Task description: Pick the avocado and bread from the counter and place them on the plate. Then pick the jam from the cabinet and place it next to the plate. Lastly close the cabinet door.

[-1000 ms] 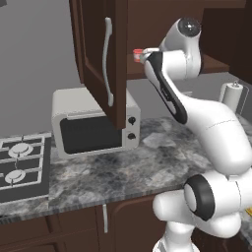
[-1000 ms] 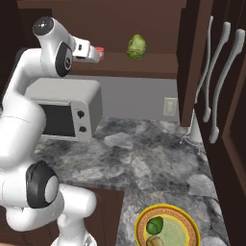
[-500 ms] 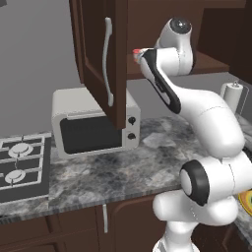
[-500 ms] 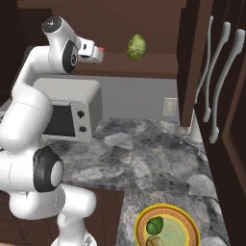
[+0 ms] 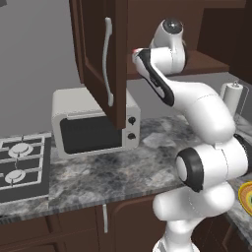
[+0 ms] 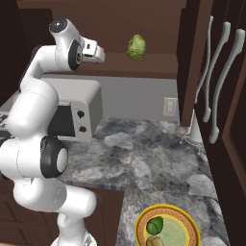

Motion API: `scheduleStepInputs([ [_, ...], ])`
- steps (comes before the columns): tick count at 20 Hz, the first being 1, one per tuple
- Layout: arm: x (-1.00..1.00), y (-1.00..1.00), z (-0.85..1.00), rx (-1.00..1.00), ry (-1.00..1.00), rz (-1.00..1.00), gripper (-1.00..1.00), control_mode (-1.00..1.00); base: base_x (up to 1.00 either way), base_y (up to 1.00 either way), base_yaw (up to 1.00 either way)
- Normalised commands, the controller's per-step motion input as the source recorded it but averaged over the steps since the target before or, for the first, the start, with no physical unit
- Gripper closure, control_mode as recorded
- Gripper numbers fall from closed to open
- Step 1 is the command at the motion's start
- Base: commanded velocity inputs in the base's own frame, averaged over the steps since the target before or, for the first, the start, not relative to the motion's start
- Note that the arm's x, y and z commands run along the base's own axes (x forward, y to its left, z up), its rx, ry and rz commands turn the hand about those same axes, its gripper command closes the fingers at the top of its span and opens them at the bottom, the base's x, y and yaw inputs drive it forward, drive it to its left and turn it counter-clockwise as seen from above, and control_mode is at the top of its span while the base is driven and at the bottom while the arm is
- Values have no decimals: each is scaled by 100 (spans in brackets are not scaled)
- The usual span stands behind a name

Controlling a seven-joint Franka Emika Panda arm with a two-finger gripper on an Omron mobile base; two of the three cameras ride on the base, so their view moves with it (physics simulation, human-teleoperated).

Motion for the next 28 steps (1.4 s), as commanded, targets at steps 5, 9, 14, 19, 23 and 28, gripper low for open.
scheduleStepInputs([
  [5,32,2,0,0,0,0,-100,-100,0,0,0],
  [9,35,0,0,0,0,0,-100,-100,0,0,0],
  [14,30,0,0,0,0,0,-100,-100,0,0,0],
  [19,36,3,0,0,0,0,-100,-100,0,0,0],
  [23,33,5,0,0,0,0,-100,-100,0,0,0],
  [28,31,3,0,0,0,0,-100,-100,0,0,0],
])
